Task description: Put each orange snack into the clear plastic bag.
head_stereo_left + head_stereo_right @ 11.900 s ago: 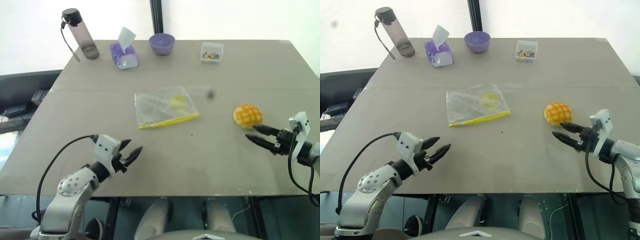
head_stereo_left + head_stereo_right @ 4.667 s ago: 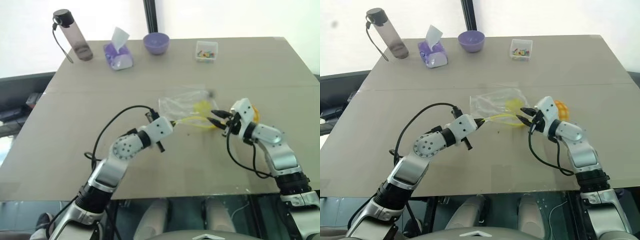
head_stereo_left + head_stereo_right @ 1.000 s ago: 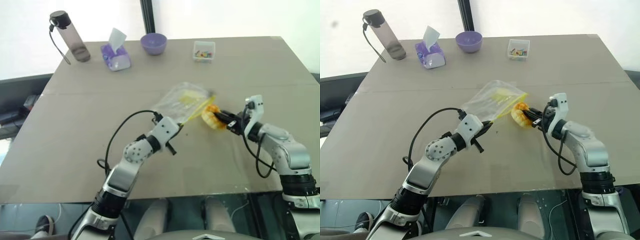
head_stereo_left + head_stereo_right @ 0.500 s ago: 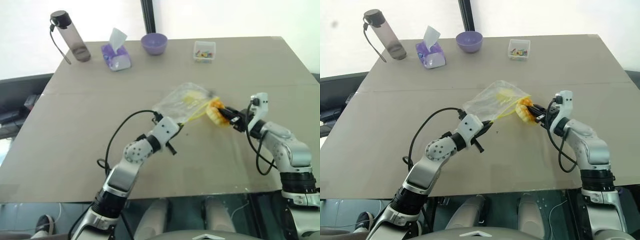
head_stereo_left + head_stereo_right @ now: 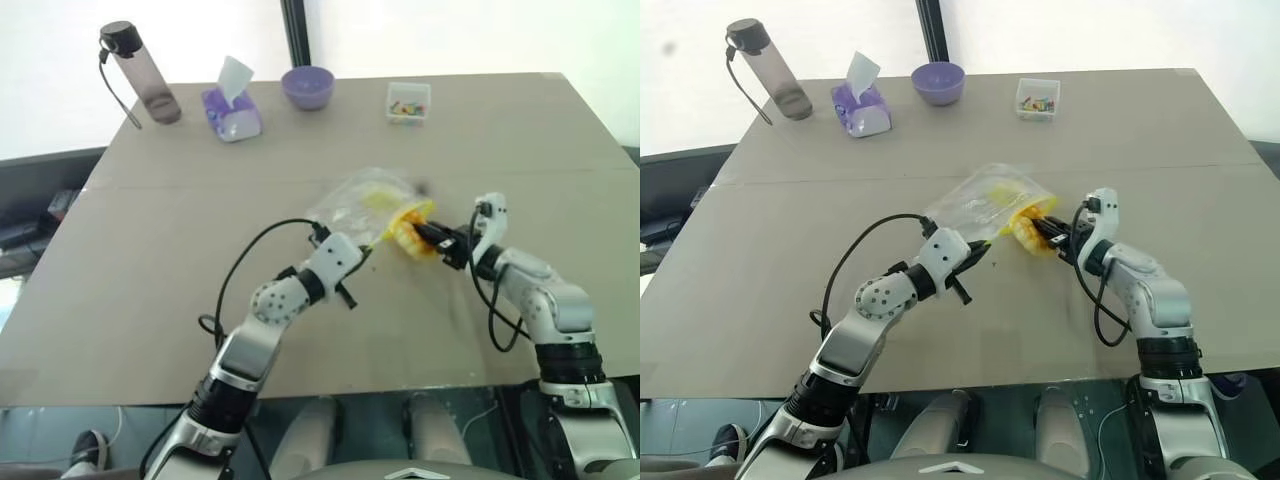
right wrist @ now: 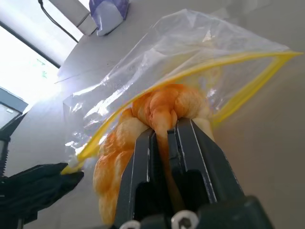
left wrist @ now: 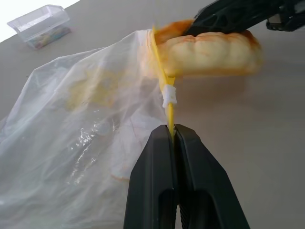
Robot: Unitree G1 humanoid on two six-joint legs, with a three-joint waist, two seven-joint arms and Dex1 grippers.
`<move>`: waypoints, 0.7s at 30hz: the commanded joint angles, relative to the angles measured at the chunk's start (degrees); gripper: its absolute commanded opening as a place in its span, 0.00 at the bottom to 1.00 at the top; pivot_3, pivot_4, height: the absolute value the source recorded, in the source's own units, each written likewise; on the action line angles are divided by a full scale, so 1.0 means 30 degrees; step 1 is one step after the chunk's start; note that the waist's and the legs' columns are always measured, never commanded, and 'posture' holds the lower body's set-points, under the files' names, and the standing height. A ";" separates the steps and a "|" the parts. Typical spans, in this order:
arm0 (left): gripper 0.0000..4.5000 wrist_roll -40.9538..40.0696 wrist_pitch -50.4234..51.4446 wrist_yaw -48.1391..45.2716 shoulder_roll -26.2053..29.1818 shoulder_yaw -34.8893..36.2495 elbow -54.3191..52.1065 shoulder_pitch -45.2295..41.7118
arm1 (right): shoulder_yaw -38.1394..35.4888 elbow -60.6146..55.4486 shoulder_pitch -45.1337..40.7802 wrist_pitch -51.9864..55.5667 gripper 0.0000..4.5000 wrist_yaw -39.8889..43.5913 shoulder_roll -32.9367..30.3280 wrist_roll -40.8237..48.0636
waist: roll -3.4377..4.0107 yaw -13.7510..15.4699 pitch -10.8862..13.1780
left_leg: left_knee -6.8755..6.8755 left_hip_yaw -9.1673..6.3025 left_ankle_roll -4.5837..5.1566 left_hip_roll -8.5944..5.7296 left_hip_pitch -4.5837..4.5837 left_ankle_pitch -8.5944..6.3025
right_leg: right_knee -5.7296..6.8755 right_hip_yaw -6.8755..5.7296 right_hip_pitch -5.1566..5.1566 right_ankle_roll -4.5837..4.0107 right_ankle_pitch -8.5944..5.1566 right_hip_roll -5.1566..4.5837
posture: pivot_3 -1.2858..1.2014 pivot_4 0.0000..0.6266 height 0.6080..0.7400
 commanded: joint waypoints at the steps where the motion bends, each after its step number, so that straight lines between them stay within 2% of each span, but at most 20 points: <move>1: 0.00 -0.0305 -0.0753 -0.0783 0.0066 -0.0528 -0.0804 -0.0034 | 0.0714 -0.0007 -0.0816 -0.1037 0.02 0.1075 -0.0415 -0.0490 | 0.0000 -0.0015 0.0000 | 0.0000 0.0000 0.0000 0.0000 0.0000 0.0000 | 0.0001 0.0000 0.0000 0.0000 0.0000 0.0000 | 0.52 0.24 1.00; 6: 0.00 -0.0493 -0.1617 -0.2203 0.0617 -0.0898 -0.0431 -0.0157 | 0.1323 0.3567 -0.2114 -0.3444 0.02 0.1089 -0.1041 -0.2802 | 0.0000 -0.0027 0.0000 | 0.0002 0.0002 -0.0001 -0.0006 0.0000 0.0001 | -0.0001 -0.0003 0.0001 0.0000 0.0000 -0.0001 | 0.52 0.24 1.00; 12: 0.00 -0.0804 -0.2779 -0.3470 0.1363 -0.0664 0.0347 -0.0733 | 0.2185 0.3582 -0.2283 -0.4099 0.02 0.4230 -0.1627 -0.2687 | 0.0001 -0.0140 0.0000 | -0.0003 0.0002 -0.0002 -0.0001 -0.0001 0.0001 | -0.0007 -0.0002 -0.0002 0.0000 0.0000 -0.0001 | 0.52 0.24 1.00; 15: 0.00 -0.0962 -0.3095 -0.3759 0.1444 -0.0539 0.0650 -0.0936 | 0.1711 0.4688 -0.2726 -0.4579 0.02 0.4383 -0.1718 -0.2774 | 0.0000 -0.0144 0.0000 | -0.0001 0.0001 0.0000 -0.0001 -0.0001 0.0000 | -0.0008 -0.0001 0.0001 0.0000 0.0000 -0.0004 | 0.52 0.24 1.00; 17: 0.00 -0.1085 -0.3435 -0.4069 0.1541 -0.0563 0.0869 -0.1016 | 0.1680 0.3462 -0.2571 -0.3550 0.02 0.5856 -0.1876 -0.1484 | 0.0001 -0.0140 0.0001 | 0.0001 -0.0002 -0.0001 -0.0001 -0.0002 0.0001 | -0.0005 -0.0003 -0.0001 0.0000 0.0000 -0.0003 | 0.52 0.24 1.00; 18: 0.00 -0.1163 -0.3598 -0.4240 0.1585 -0.0583 0.0956 -0.1033 | 0.1565 0.3255 -0.2644 -0.3237 0.02 0.5950 -0.1808 -0.1194 | 0.0001 -0.0146 0.0001 | -0.0001 -0.0005 -0.0001 -0.0001 -0.0004 0.0001 | -0.0006 -0.0003 -0.0003 0.0000 0.0000 -0.0002 | 0.52 0.24 1.00; 21: 0.00 -0.1288 -0.3948 -0.4612 0.1688 -0.0565 0.1319 -0.1156 | 0.1266 0.5882 -0.3683 -0.4327 0.02 0.4247 -0.1868 -0.2750 | 0.0001 -0.0206 0.0001 | -0.0002 -0.0002 -0.0001 0.0003 -0.0006 0.0001 | -0.0008 -0.0001 -0.0003 0.0000 0.0000 -0.0004 | 0.52 0.24 1.00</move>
